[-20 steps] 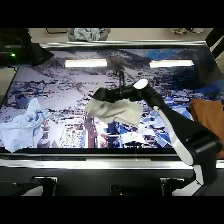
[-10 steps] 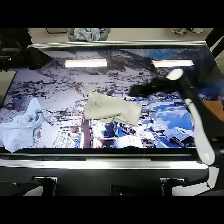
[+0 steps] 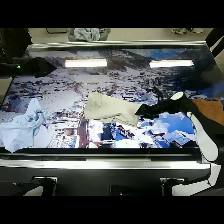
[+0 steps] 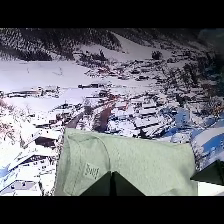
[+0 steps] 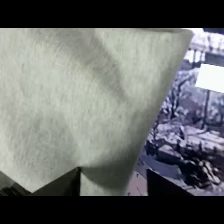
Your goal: Fold the shirts.
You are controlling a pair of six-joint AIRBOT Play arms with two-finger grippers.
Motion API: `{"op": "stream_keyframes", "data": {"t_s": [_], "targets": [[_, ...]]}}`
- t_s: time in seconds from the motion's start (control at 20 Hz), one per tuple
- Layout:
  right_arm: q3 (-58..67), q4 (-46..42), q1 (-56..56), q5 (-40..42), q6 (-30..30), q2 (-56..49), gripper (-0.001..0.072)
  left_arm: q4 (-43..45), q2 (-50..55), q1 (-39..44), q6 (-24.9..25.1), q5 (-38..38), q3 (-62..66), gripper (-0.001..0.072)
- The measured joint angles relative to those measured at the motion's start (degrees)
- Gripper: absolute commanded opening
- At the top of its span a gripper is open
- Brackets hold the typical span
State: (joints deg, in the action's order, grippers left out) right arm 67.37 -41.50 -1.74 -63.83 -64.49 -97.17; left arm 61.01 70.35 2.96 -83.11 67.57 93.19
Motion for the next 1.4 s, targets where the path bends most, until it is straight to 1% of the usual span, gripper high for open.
{"op": "stream_keyframes", "data": {"t_s": [0.05, 0.2, 0.3, 0.35, 0.4, 0.65, 0.8, 0.95, 1.25, 1.4], "targets": [[-0.3, 2.0, 0.7, 0.9, 1.0, -0.4, 0.0049, 0.0, 0.0, 0.0, 0.0, 0.0, -0.1, 0.0042], [1.4, 7.4, 1.2, 0.0, 6.0, -0.5, 0.0049, 0.0, 0.0, 0.0, 0.0, 0.0, -0.2, 0.0042], [6.0, 8.3, -0.7, -3.5, 8.3, 0.8, 0.0048, 0.1, 0.0, 0.0, 0.0, 0.0, -0.3, 0.0042], [9.3, 8.0, -2.4, -5.9, 8.4, 1.8, 0.0048, 0.1, 0.0, 0.0, 0.1, 0.0, -0.3, 0.0042], [12.8, 7.1, -4.4, -8.0, 8.0, 3.0, 0.0048, 0.1, 0.0, 0.0, 0.2, 0.0, -0.3, 0.0043], [31.6, 3.2, -20.0, -18.6, 0.9, 7.1, 0.0048, 0.1, 0.0, 0.0, 0.6, 0.0, -0.3, 0.0043], [39.0, 2.0, -30.6, -23.0, -2.5, 7.9, 0.0048, 0.1, 0.0, 0.0, 0.8, 0.0, -0.3, 0.0043], [42.0, 1.2, -39.5, -24.6, -4.1, 8.2, 0.0048, 0.1, 0.0, 0.0, 0.8, 0.0, -0.3, 0.0043], [43.7, 3.5, -53.4, -25.5, -5.6, 9.1, 0.0049, 0.1, 0.0, 0.0, 0.8, 0.0, -0.3, 0.0043], [43.9, 0.5, -59.3, -29.7, -6.3, 10.1, 0.0049, 0.1, 0.0, 0.0, 0.8, 0.0, -0.3, 0.0043]]}}
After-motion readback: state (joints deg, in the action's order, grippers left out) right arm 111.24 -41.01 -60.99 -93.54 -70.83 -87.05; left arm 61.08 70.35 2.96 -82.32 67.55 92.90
